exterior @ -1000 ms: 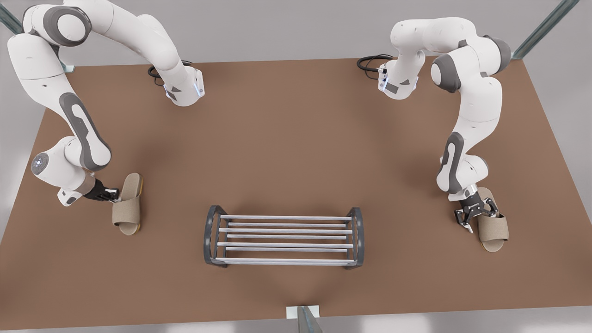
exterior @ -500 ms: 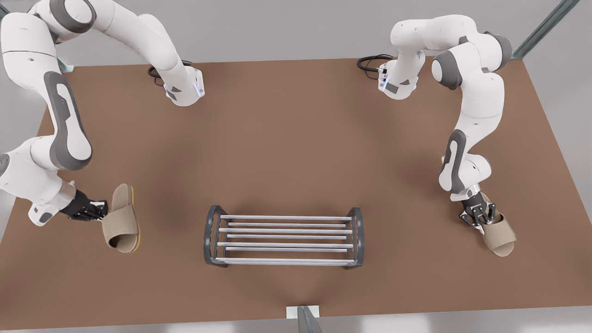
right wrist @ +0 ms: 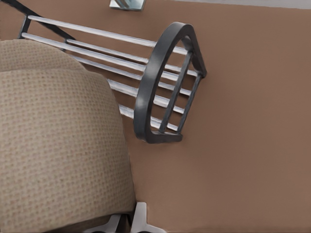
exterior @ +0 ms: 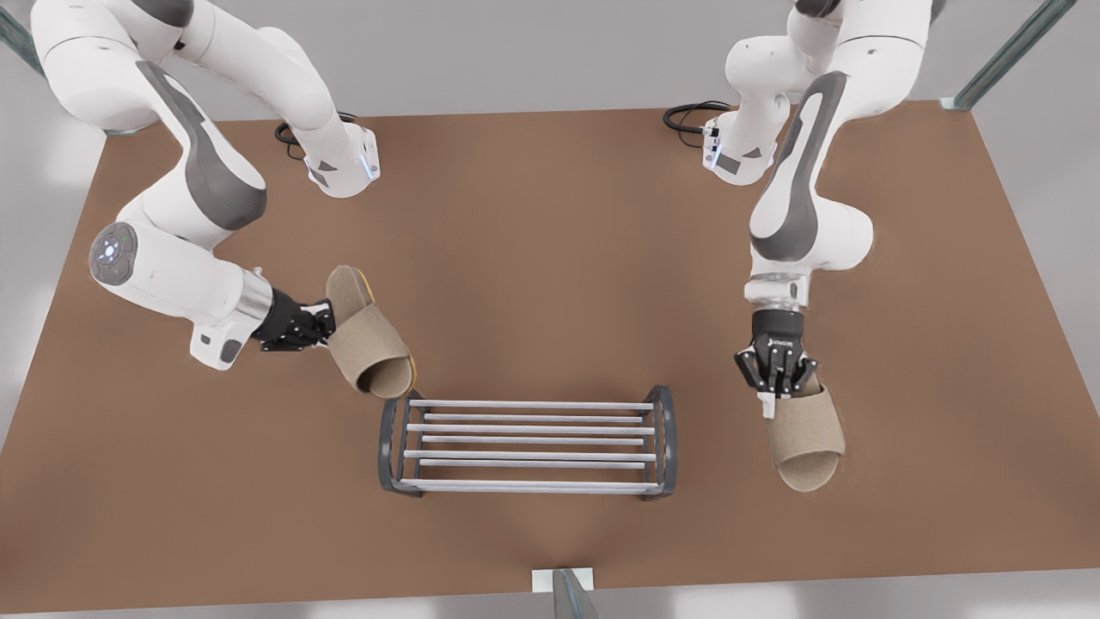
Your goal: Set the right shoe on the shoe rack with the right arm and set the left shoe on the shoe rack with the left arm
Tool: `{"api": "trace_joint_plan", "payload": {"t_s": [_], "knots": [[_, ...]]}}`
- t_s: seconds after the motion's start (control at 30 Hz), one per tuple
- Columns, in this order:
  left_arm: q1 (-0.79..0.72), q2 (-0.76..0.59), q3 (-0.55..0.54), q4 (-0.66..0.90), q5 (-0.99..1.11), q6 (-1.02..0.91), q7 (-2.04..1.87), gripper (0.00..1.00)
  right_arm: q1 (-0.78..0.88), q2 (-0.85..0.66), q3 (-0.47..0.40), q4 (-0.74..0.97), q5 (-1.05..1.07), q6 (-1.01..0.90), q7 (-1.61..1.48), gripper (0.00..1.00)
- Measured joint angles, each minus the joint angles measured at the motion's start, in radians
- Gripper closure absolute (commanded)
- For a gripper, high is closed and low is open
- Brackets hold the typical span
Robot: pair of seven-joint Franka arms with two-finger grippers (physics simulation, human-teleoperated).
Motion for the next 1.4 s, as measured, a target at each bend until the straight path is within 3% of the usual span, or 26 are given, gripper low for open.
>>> {"api": "trace_joint_plan", "payload": {"t_s": [0.17,0.27,0.5,0.57,0.67,0.8,1.2,1.23,1.27,1.4], "knots": [[-0.249,0.011,-0.034,0.085,-0.117,0.079,0.0,0.79,0.206,-0.001,0.005,0.06,-0.053,-0.017,0.221,0.79],[-0.307,0.064,-0.035,0.129,-0.161,0.088,0.0,0.79,0.337,-0.004,0.001,0.098,-0.103,-0.02,0.366,0.79],[-0.328,0.216,-0.033,0.173,-0.191,0.04,0.0,0.79,0.379,0.004,-0.126,0.12,-0.171,-0.021,0.61,0.79],[-0.326,0.264,-0.031,0.212,-0.194,0.018,0.0,0.79,0.449,0.0,-0.142,0.131,-0.186,-0.02,0.666,0.79],[-0.322,0.338,-0.026,0.271,-0.198,-0.026,0.0,0.79,0.637,-0.001,-0.244,0.206,-0.209,-0.022,0.745,0.79],[-0.315,0.421,-0.024,0.335,-0.202,-0.088,0.0,0.79,0.682,0.004,-0.28,0.222,-0.288,-0.02,0.824,0.79],[-0.289,0.488,-0.023,0.356,-0.199,-0.158,0.0,0.79,0.831,0.025,-0.474,0.304,-0.379,0.026,0.882,0.79],[-0.291,0.487,-0.023,0.356,-0.198,-0.16,0.0,0.73,0.864,0.03,-0.507,0.327,-0.382,0.032,0.88,0.79],[-0.291,0.487,-0.023,0.357,-0.195,-0.161,0.0,0.0,0.897,0.037,-0.534,0.346,-0.385,0.037,0.877,0.79],[-0.289,0.487,-0.021,0.356,-0.177,-0.165,0.0,0.0,1.008,0.047,-0.637,0.377,-0.391,0.062,0.869,0.79]]}}
